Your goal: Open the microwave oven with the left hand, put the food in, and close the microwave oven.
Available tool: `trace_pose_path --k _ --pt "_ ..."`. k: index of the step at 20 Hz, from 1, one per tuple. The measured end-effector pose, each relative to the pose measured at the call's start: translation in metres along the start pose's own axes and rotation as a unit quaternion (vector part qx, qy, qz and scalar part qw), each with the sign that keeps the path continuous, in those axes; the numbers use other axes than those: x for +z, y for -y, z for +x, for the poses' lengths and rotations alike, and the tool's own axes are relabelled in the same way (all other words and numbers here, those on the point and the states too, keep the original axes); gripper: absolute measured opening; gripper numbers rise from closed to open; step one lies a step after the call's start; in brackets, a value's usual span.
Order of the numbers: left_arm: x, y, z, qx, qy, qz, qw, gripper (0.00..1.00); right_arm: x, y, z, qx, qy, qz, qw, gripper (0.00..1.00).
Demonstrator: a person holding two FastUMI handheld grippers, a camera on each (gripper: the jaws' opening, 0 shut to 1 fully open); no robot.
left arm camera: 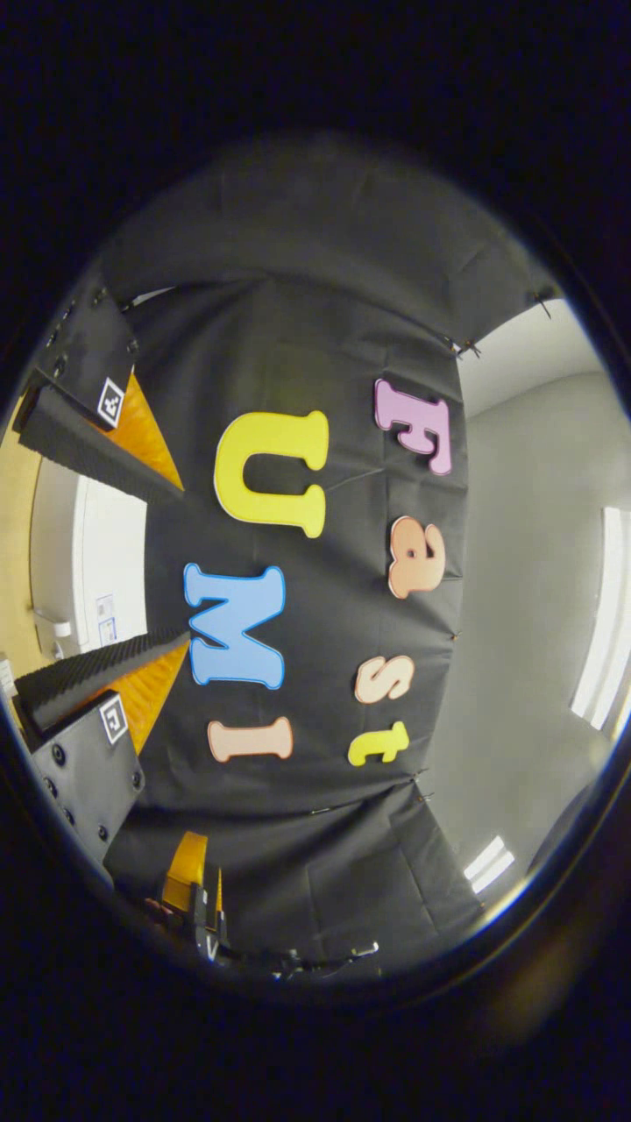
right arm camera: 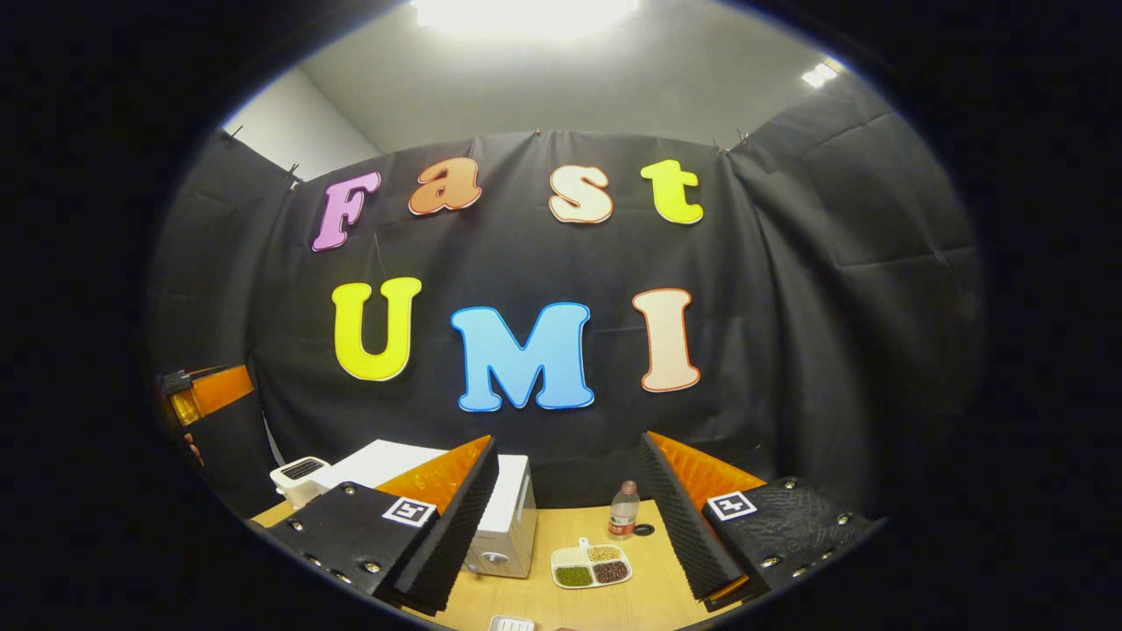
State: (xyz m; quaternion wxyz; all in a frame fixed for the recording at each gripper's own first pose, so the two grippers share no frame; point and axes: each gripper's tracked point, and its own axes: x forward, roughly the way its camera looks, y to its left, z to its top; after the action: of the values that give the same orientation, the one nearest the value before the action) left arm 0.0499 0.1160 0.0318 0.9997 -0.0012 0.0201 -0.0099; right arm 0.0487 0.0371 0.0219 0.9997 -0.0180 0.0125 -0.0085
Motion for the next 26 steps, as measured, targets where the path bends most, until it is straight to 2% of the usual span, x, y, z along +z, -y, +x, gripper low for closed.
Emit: trace_pose_path --k 8,9,10,17,26 --pt "-0.004 -0.025 -0.023 -0.024 -0.006 -0.008 1.0 0.94 0.007 -0.03 -0.023 -0.009 0.004 0.001 1.0 0.97" --pt "-0.004 -0.029 -0.024 -0.026 -0.006 -0.009 1.0 0.94 0.006 -0.033 -0.024 -0.008 0.003 0.001 1.0 1.0" --pt "-0.005 -0.032 -0.025 -0.028 -0.007 -0.01 1.0 0.94 0.006 -0.037 -0.026 -0.009 0.001 0.002 1.0 0.97" --pt "-0.015 -0.041 -0.03 -0.046 -0.013 -0.022 0.999 0.94 0.003 -0.049 -0.035 -0.014 -0.008 0.001 1.0 0.97" --pt "-0.015 -0.029 -0.028 -0.035 -0.007 -0.016 0.999 0.94 -0.001 -0.046 -0.03 0.006 -0.011 -0.001 1.0 0.97"
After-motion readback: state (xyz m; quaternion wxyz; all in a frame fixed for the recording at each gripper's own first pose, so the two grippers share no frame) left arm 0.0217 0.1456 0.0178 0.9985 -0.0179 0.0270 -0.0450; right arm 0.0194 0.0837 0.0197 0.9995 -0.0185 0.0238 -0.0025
